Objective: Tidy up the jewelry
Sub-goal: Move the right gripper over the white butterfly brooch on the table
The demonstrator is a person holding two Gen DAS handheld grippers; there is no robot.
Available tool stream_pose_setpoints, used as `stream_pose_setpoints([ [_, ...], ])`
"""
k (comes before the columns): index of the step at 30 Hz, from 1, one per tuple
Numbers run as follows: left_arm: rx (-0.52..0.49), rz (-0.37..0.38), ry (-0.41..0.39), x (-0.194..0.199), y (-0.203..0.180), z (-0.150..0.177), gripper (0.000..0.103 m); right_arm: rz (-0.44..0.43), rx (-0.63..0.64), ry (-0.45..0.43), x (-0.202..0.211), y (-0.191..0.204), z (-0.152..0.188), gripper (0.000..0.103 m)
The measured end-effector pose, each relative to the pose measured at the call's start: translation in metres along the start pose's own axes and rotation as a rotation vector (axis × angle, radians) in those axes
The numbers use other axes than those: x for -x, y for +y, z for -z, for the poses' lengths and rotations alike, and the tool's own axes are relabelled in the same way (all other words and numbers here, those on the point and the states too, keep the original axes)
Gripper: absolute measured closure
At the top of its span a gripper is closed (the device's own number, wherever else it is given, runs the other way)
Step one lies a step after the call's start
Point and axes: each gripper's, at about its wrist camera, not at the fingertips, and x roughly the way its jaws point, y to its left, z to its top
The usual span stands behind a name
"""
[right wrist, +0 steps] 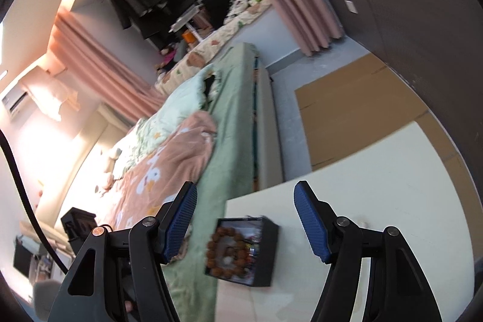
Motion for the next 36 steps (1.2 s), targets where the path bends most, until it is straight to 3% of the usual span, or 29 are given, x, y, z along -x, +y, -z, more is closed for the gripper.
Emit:
stream_pose_setpoints([
  [6,-0.042,-0.030,0.015,-0.016,-0.015,0.005,0.000,0.041,-0.107,0.075,-0.024,-0.051,0.013,0.036],
  [13,-0.018,-0.078,0.057,-0.028,-0.006,0.009,0.000,0.034,-0.125,0.193,-0.060,-0.059,0.030,0.036],
  [21,-0.112,-0.044,0.106,-0.042,-0.032,0.022,0.002,0.105,-0.181,0.192,-0.042,-0.084,0.030,0.036],
  [27,-0.176,-0.004,0.152,-0.058,-0.059,0.034,0.015,0.130,-0.220,0.202,-0.028,-0.106,0.027,0.036],
  [30,-0.226,0.016,0.177,-0.068,-0.078,0.044,0.016,0.130,-0.218,0.211,-0.022,-0.113,0.025,0.036],
  [34,-0.283,0.030,0.224,-0.083,-0.101,0.058,0.030,0.136,-0.228,0.211,-0.014,-0.124,0.023,0.036],
  [36,-0.314,0.032,0.242,-0.091,-0.112,0.065,0.032,0.135,-0.239,0.201,-0.008,-0.130,0.020,0.036],
])
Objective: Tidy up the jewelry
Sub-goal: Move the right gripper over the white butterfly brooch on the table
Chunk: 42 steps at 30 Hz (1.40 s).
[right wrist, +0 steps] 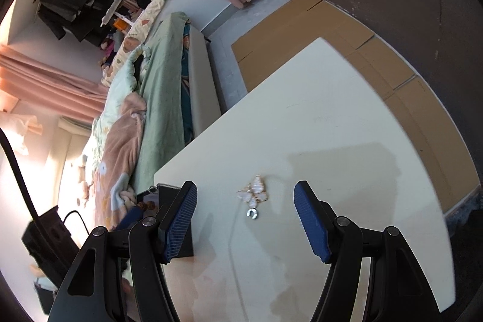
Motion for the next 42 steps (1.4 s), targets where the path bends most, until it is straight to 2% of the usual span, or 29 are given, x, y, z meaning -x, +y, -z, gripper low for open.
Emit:
stream_pose_setpoints([
  [2,-0.038,-0.003,0.015,-0.009,-0.013,0.003,0.032,-0.002,-0.005,-0.009,0.007,-0.006,-0.003,0.036],
  [6,-0.117,-0.008,0.053,-0.029,-0.033,0.010,0.042,0.011,0.013,-0.013,0.019,-0.016,-0.006,0.036],
  [9,-0.133,-0.001,0.082,-0.042,-0.038,0.016,0.045,0.024,0.027,-0.008,0.025,-0.021,-0.008,0.036],
  [15,-0.141,-0.011,0.137,-0.069,-0.043,0.025,0.057,0.039,0.027,-0.012,0.034,-0.034,-0.011,0.036],
  [19,-0.165,-0.056,0.160,-0.087,-0.047,0.029,0.059,0.045,0.025,-0.013,0.036,-0.039,-0.013,0.036],
  [22,-0.165,-0.051,0.180,-0.096,-0.049,0.030,0.071,0.046,0.025,-0.011,0.036,-0.039,-0.013,0.036],
  [23,-0.167,-0.054,0.186,-0.098,-0.049,0.031,0.072,0.046,0.026,-0.011,0.036,-0.040,-0.013,0.036],
  [27,-0.182,-0.074,0.172,-0.100,-0.053,0.033,0.073,0.056,0.041,-0.009,0.034,-0.038,-0.011,0.036],
  [30,-0.174,-0.085,0.166,-0.099,-0.051,0.034,0.090,0.061,0.054,0.000,0.029,-0.034,-0.009,0.036],
  [33,-0.128,-0.041,0.175,-0.097,-0.044,0.031,0.090,0.066,0.070,0.011,0.023,-0.029,-0.007,0.036],
  [42,-0.083,-0.023,0.080,-0.048,-0.031,0.015,0.090,0.085,0.122,0.051,0.004,-0.013,0.000,0.036],
])
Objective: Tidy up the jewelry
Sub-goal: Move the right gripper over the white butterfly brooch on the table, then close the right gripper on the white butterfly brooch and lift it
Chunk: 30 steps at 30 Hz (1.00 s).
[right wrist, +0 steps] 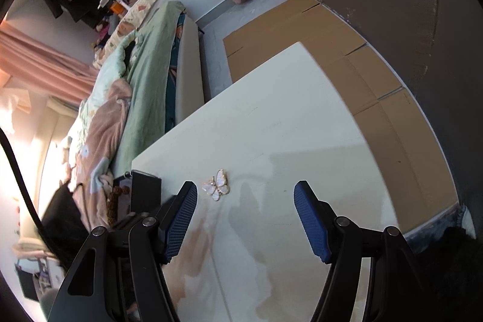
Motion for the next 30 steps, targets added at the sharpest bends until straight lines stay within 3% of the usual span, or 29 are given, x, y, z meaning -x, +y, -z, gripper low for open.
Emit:
stream_pose_setpoints([
  [15,0.146,-0.031,-0.077,0.069,0.070,-0.002,0.090,0.149,0.242,0.067,-0.059,0.064,0.005,0.036],
  [30,0.240,-0.079,-0.122,0.097,0.112,0.003,0.090,0.342,0.399,0.104,-0.106,0.094,0.018,0.035],
])
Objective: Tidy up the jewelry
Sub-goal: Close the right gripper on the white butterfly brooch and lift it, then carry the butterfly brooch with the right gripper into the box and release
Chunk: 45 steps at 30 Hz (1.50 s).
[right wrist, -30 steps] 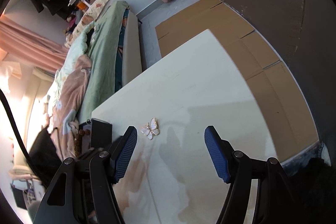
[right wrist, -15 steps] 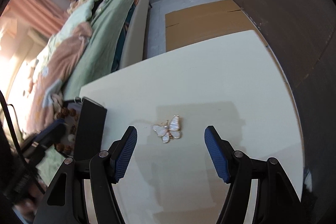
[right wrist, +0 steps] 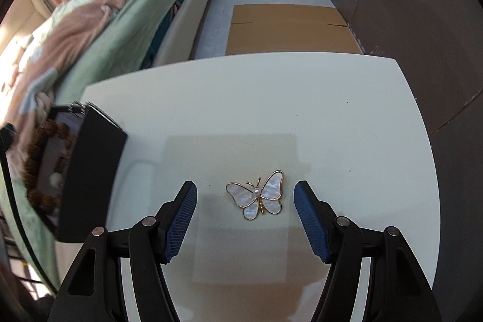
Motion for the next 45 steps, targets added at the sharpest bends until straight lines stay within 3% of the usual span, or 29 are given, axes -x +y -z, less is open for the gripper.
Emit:
stream_pose_setpoints([
  [2,0.029,0.002,0.013,0.000,0.007,-0.002,0.089,0.027,0.023,-0.015,0.000,0.004,0.000,0.040],
  [4,0.060,0.011,0.013,0.001,0.014,-0.004,0.089,0.068,0.040,-0.023,0.000,0.007,0.000,0.057],
  [6,0.075,0.016,0.001,0.004,0.018,-0.005,0.080,0.049,0.030,-0.022,0.002,0.006,0.000,0.062],
  [8,0.086,0.029,-0.017,0.008,0.020,-0.005,0.021,0.021,0.024,-0.019,0.004,0.005,0.000,0.062],
  [9,0.092,0.032,-0.024,0.009,0.021,-0.006,0.010,0.016,0.022,-0.021,0.007,0.005,0.001,0.062],
  [10,0.104,0.037,-0.044,0.012,0.023,-0.006,0.007,0.006,0.017,-0.026,0.008,0.005,-0.001,0.062],
  [21,0.145,-0.018,-0.062,0.020,0.049,-0.010,0.007,-0.244,-0.020,-0.180,0.064,0.020,-0.011,0.062],
  [29,0.147,-0.059,-0.067,0.023,0.068,-0.008,0.005,-0.363,-0.002,-0.255,0.086,0.050,-0.019,0.062],
  [40,0.216,-0.046,-0.114,0.039,0.094,-0.011,0.002,-0.504,0.069,-0.191,0.071,0.102,-0.028,0.061],
  [41,0.226,-0.045,-0.119,0.040,0.098,-0.012,0.002,-0.506,0.079,-0.172,0.068,0.106,-0.028,0.060],
  [44,0.257,-0.039,-0.126,0.044,0.108,-0.014,0.002,-0.475,0.085,-0.154,0.063,0.109,-0.030,0.041],
  [45,0.264,-0.037,-0.128,0.045,0.111,-0.014,0.002,-0.455,0.085,-0.160,0.062,0.108,-0.033,0.041],
])
